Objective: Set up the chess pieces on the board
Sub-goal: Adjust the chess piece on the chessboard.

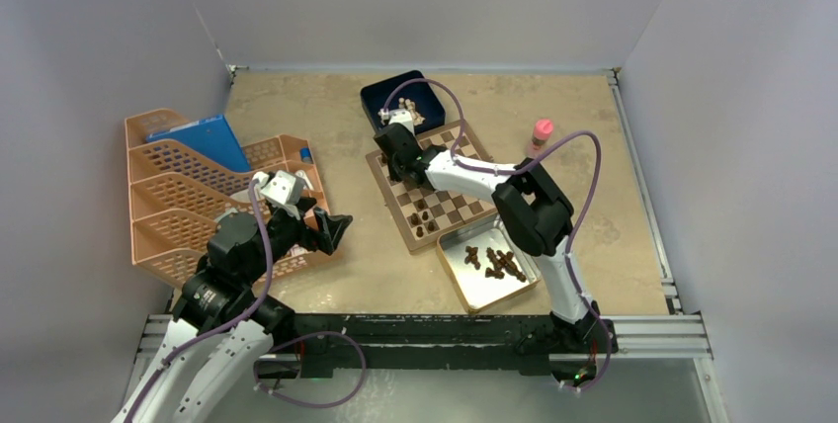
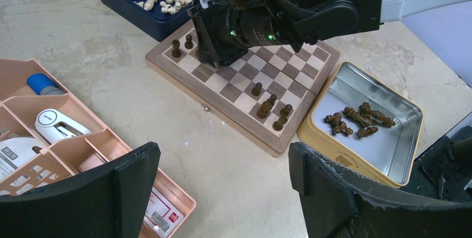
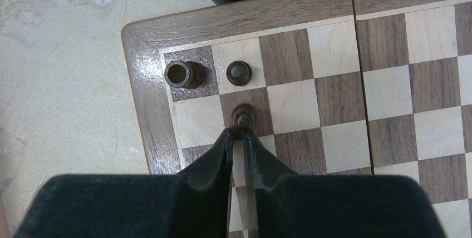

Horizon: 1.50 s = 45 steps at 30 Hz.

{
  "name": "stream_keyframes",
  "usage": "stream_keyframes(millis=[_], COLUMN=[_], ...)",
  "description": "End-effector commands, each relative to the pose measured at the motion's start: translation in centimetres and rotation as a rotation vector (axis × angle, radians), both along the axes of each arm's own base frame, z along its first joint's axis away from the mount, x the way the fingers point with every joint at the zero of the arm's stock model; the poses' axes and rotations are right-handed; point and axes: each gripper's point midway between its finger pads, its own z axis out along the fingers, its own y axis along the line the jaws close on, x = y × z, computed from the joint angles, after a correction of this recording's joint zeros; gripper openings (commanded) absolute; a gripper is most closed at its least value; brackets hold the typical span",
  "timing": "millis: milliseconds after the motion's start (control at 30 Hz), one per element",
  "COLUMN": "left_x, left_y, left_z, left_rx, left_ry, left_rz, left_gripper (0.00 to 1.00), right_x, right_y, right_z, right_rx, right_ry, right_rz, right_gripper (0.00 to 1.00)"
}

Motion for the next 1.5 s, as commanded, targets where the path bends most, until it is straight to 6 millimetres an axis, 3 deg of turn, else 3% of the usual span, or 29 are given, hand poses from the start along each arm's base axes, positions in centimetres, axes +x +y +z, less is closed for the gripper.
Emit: stream_keyframes(millis=[0, 267, 567, 667, 800, 933, 1167, 1467], left_x=[0.0, 0.0, 0.1, 0.0, 0.1, 0.0, -0.1, -0.2], left_y=[-0.1, 0.0, 0.1, -0.3, -0.9, -1.3, -1.4, -1.5], left_z=[2.0, 2.0, 2.1, 1.9, 1.4, 1.3, 1.2, 1.2], left_rx=[-0.033, -0.031, -0.045, -0.042, -0.027, -0.024, -0.025, -0.028], left_ry=[-0.052, -0.052, -0.045, -0.041, -0.015, -0.009, -0.010, -0.014], left_rz=[-0.002, 0.000, 0.017, -0.006, -0.041, -0.061, -0.074, -0.077], left_gripper=[0.86, 0.86, 0.86, 0.87, 0.86, 0.87, 0.87, 0.87], right_x=[0.8, 0.0, -1.5, -2.8, -5.3, -8.2, -15.7, -20.1], right_y=[0.1, -0.1, -0.9, -2.2, -5.4, -9.6, -15.2, -17.1], right_z=[1.1, 3.0, 9.8, 11.4, 12.7, 11.6, 7.4, 3.3], right_rx=[-0.006, 0.029, 0.140, 0.167, 0.157, 0.110, 0.138, 0.142], right_ry=[-0.027, -0.017, -0.080, -0.089, -0.052, -0.010, 0.168, 0.308], right_rz=[-0.012, -0.012, 0.002, -0.018, -0.085, -0.175, -0.275, -0.284], right_gripper=[0.14, 0.17, 0.22, 0.23, 0.24, 0.28, 0.29, 0.29])
